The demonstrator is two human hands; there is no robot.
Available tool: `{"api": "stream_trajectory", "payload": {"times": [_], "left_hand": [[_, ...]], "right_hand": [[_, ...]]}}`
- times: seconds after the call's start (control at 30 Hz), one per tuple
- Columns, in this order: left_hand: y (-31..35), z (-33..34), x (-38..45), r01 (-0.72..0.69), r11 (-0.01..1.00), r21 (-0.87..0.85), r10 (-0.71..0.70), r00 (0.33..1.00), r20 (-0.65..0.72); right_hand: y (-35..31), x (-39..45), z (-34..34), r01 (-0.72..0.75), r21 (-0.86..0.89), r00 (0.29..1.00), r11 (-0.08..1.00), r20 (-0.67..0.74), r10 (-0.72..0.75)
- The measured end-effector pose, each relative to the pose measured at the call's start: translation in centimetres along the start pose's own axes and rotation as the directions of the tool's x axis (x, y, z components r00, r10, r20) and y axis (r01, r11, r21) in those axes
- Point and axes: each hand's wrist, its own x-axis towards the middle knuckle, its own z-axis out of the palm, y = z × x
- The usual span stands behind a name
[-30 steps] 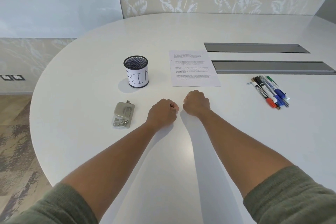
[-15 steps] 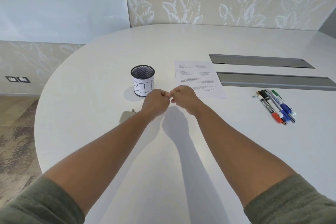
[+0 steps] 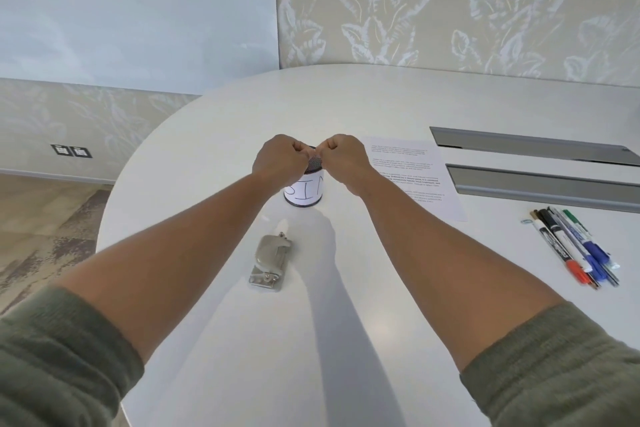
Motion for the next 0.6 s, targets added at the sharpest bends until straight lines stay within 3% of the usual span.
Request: {"api": "stream_trajectory", "payload": {"times": [0.27, 0.6], "left_hand": [[-1.0, -1.4, 2.2, 0.004, 0.992, 0.123, 0.002, 0.999, -0.044], [-1.6, -0.8, 2.7, -0.005, 0.995, 0.096, 0.013, 0.997, -0.078]], "right_hand": [[0.3, 2.8, 1.1, 0.037, -0.229, 0.999, 0.973, 0.026, -0.032], [1.1, 3.2, 1.2, 0.049, -0.228, 0.999, 0.972, 0.019, -0.046]]}}
